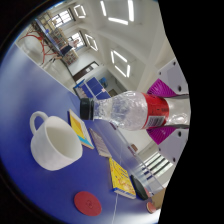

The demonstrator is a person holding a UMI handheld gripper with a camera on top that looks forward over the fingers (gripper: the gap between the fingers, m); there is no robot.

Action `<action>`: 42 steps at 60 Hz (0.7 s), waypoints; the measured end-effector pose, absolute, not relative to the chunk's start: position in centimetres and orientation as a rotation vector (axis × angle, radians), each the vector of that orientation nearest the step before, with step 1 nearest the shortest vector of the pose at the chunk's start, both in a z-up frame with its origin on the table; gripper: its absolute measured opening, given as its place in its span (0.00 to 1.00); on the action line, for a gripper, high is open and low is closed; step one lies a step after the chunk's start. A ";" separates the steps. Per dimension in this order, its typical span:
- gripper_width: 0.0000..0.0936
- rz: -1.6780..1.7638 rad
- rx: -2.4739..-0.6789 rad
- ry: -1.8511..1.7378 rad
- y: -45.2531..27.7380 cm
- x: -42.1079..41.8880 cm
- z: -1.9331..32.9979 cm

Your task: Pour water

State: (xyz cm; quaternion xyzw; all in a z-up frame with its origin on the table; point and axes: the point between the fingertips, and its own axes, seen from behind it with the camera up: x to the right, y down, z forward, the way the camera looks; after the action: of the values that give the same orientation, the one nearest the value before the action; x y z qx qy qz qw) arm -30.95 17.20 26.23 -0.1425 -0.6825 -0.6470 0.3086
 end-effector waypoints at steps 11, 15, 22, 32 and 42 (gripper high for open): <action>0.35 -1.745 -0.493 -1.859 18.1 -29.5 22.1; 0.35 -1.673 -0.511 -1.818 17.5 -30.5 22.8; 0.36 -1.496 -0.722 -1.619 16.6 -30.2 27.2; 0.35 -1.005 -1.189 -1.064 14.6 -28.2 35.1; 0.36 -0.311 -1.501 -0.445 15.3 -24.8 37.5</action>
State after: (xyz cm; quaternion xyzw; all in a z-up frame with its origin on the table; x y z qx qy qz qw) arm -24.81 15.27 37.45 -0.6731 -0.1998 -0.1396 0.6982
